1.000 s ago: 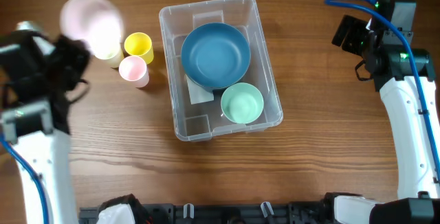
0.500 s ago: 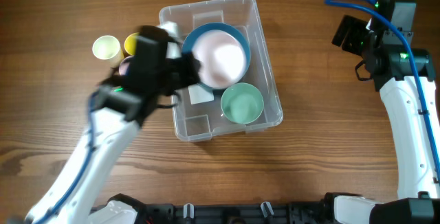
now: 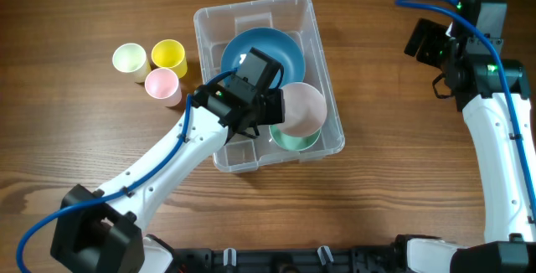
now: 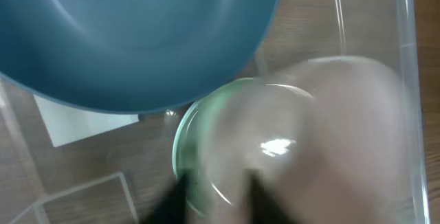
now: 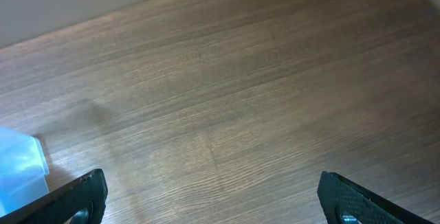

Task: Pack container
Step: 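Lower the pink bowl onto the green bowl in the bin and release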

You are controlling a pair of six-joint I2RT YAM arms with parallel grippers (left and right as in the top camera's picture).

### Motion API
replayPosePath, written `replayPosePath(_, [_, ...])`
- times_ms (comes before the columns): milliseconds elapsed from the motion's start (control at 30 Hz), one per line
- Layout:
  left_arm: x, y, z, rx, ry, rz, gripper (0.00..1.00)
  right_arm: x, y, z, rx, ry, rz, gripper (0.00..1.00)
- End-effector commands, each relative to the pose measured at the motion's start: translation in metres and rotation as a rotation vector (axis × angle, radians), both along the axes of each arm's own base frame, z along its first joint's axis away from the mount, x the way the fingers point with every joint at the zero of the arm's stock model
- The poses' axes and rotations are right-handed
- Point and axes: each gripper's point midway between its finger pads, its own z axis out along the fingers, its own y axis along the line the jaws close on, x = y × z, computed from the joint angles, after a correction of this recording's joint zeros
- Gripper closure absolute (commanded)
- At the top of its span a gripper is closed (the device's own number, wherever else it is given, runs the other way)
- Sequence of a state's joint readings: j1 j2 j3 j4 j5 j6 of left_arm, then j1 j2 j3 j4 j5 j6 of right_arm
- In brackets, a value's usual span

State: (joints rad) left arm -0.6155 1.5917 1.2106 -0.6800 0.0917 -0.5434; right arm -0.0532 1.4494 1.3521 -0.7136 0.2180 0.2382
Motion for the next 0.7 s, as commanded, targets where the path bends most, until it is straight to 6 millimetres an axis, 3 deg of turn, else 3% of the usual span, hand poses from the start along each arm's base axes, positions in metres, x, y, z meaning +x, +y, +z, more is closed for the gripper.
replayPosePath(0, [0.006,-0.001,0.007,-0.002,-0.037,-0.003,0.16,0.002,-0.002,0.002,-0.003,-0.007,-0.016,0.0])
replayPosePath(100, [0.015,0.005,0.024,-0.008,-0.087,0.026,0.17,0.002,-0.002,0.002,-0.002,-0.007,-0.017,0.0])
replayPosePath(233, [0.03,0.03,0.064,-0.009,-0.2,0.11,0.24,0.002,-0.002,0.002,-0.002,-0.007,-0.017,0.0])
replayPosePath(400, [0.024,0.074,0.109,-0.004,-0.301,0.215,0.32,0.002,-0.002,0.002,-0.002,-0.007,-0.017,0.0])
replayPosePath(433, [0.02,0.083,0.116,0.001,-0.314,0.233,0.37,0.002,-0.002,0.002,-0.003,-0.007,-0.016,0.0])
replayPosePath(467, [0.016,0.091,0.122,-0.001,-0.321,0.247,0.56,0.002,-0.002,0.002,-0.002,-0.007,-0.017,0.0])
replayPosePath(500, [0.009,0.099,0.128,0.0,-0.322,0.259,0.81,0.002,-0.002,0.002,-0.002,-0.007,-0.017,0.0])
replayPosePath(533, [0.006,0.103,0.129,0.002,-0.32,0.264,0.96,0.002,-0.002,0.002,-0.002,-0.007,-0.017,0.0])
replayPosePath(667, [-0.018,0.119,0.116,0.049,-0.225,0.294,0.96,0.002,-0.002,0.002,-0.002,-0.007,-0.017,0.0])
